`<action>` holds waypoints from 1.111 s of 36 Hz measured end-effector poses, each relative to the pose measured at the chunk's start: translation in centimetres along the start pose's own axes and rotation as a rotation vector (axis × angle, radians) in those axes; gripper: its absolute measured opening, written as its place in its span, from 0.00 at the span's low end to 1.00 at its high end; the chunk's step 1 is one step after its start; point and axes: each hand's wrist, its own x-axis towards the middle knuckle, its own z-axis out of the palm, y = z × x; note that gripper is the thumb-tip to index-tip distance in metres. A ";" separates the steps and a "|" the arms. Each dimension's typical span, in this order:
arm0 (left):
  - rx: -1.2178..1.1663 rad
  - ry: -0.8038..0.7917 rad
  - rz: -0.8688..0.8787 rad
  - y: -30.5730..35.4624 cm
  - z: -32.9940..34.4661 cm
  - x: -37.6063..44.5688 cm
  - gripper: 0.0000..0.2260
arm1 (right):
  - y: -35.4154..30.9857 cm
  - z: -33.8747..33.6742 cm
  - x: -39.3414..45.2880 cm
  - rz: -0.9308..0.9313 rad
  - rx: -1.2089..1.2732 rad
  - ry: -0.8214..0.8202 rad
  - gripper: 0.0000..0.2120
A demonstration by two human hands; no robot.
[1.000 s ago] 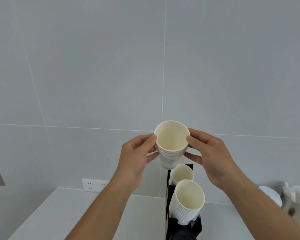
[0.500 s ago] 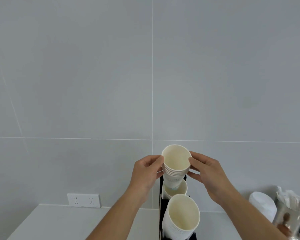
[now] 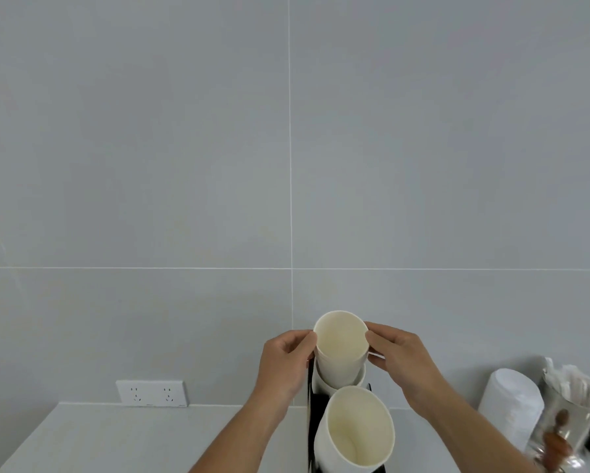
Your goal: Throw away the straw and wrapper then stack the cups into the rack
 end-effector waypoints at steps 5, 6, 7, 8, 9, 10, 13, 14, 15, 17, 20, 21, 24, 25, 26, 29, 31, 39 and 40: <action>0.117 -0.022 0.001 -2.3 -0.1 0.5 0.07 | 2.4 0.2 1.1 0.012 -0.150 0.004 0.20; 0.133 -0.031 0.001 -2.6 -0.1 0.6 0.07 | 2.8 0.3 1.1 0.009 -0.162 0.001 0.20; 0.143 -0.041 0.002 -2.9 -0.2 0.6 0.07 | 3.1 0.4 1.0 0.005 -0.157 0.000 0.20; 0.146 -0.047 0.001 -3.2 -0.2 0.6 0.07 | 3.3 0.5 1.0 0.002 -0.141 -0.002 0.21; 0.146 -0.049 -0.004 -3.4 -0.2 0.7 0.07 | 3.5 0.5 1.0 -0.003 -0.129 -0.002 0.21; 0.144 -0.049 -0.010 -3.6 -0.2 0.8 0.07 | 3.7 0.6 1.1 -0.007 -0.123 -0.002 0.21; 0.144 -0.047 -0.015 -4.0 -0.2 1.0 0.07 | 4.1 0.7 1.2 -0.032 -0.128 0.003 0.21; 0.144 -0.046 -0.014 -4.2 -0.2 1.1 0.07 | 4.2 0.7 1.3 -0.036 -0.132 0.003 0.21; 0.145 -0.043 -0.011 -4.3 -0.2 1.1 0.07 | 4.3 0.7 1.3 -0.042 -0.134 0.002 0.21; 0.153 -0.037 -0.003 -4.5 -0.1 1.1 0.07 | 4.3 0.6 1.3 -0.043 -0.122 -0.003 0.21; 0.166 -0.034 -0.004 -4.5 -0.1 1.0 0.07 | 4.2 0.6 1.3 -0.028 -0.111 -0.001 0.22; 0.160 -0.033 -0.004 -4.5 -0.1 1.0 0.07 | 4.2 0.6 1.3 -0.024 -0.109 -0.001 0.21; 0.154 -0.037 -0.023 -4.3 -0.1 0.7 0.07 | 4.2 0.6 1.3 0.006 -0.082 0.002 0.19; 0.141 -0.042 -0.031 -4.4 -0.2 0.8 0.07 | 4.2 0.7 1.3 0.013 -0.070 0.002 0.18; 0.134 -0.048 -0.050 -4.2 -0.2 0.7 0.06 | 4.2 0.7 1.3 0.024 -0.063 0.005 0.17; 0.101 -0.069 -0.103 -3.8 -0.2 0.9 0.06 | 4.2 0.7 1.2 0.031 -0.029 0.024 0.16; 0.092 -0.099 -0.144 -3.2 -0.3 1.0 0.05 | 4.0 0.7 0.9 0.043 -0.019 0.031 0.17; 0.112 -0.226 -0.227 -1.1 -1.0 1.1 0.09 | 2.7 -0.8 0.9 0.066 0.044 -0.035 0.09; 0.115 -0.241 -0.215 -0.4 -1.0 0.8 0.09 | 2.3 -0.9 0.8 0.068 0.054 -0.034 0.10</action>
